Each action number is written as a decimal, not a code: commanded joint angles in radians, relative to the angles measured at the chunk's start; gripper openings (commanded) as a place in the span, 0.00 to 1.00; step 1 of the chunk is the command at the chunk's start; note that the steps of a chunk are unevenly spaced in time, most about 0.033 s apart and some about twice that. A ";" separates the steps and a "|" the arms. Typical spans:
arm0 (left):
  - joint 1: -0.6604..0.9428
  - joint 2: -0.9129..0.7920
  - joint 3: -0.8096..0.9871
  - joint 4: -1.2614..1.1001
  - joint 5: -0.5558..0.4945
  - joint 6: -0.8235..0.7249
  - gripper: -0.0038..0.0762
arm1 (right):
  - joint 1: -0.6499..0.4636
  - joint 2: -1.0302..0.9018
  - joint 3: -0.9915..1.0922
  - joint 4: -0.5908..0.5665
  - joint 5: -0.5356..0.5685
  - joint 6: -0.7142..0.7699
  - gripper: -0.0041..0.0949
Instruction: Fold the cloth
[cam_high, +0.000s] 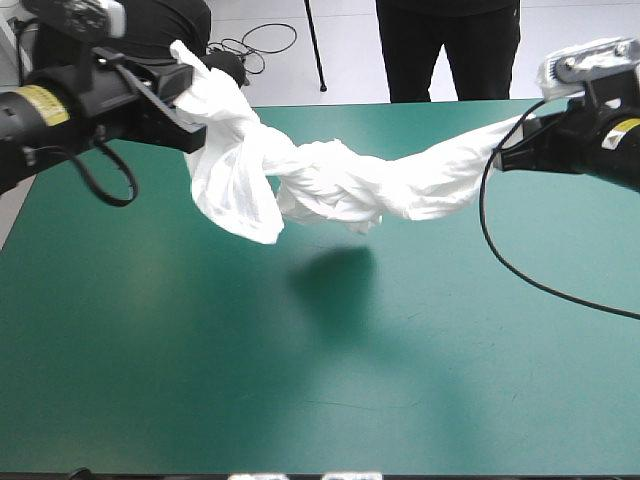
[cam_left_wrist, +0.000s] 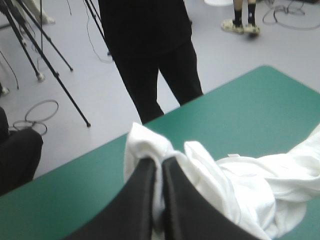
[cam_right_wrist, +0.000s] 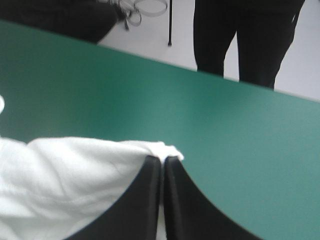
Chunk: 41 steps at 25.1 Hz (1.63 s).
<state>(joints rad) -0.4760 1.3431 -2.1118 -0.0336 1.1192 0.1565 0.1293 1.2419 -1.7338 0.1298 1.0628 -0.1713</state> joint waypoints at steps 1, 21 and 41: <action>-0.002 -0.071 -0.051 0.003 -0.086 -0.010 0.04 | 0.003 -0.026 -0.159 0.006 -0.079 -0.005 0.02; -0.002 -0.292 -0.039 -0.301 0.169 -0.094 0.04 | 0.003 -0.342 -0.087 0.116 0.087 0.045 0.02; -0.002 -0.059 0.723 -0.022 -0.067 -0.111 0.04 | 0.003 -0.032 0.255 0.143 -0.045 -0.005 0.02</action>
<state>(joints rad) -0.4760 1.2322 -1.3800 -0.0833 1.1556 0.0541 0.1293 1.1414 -1.4568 0.2673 1.1286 -0.1463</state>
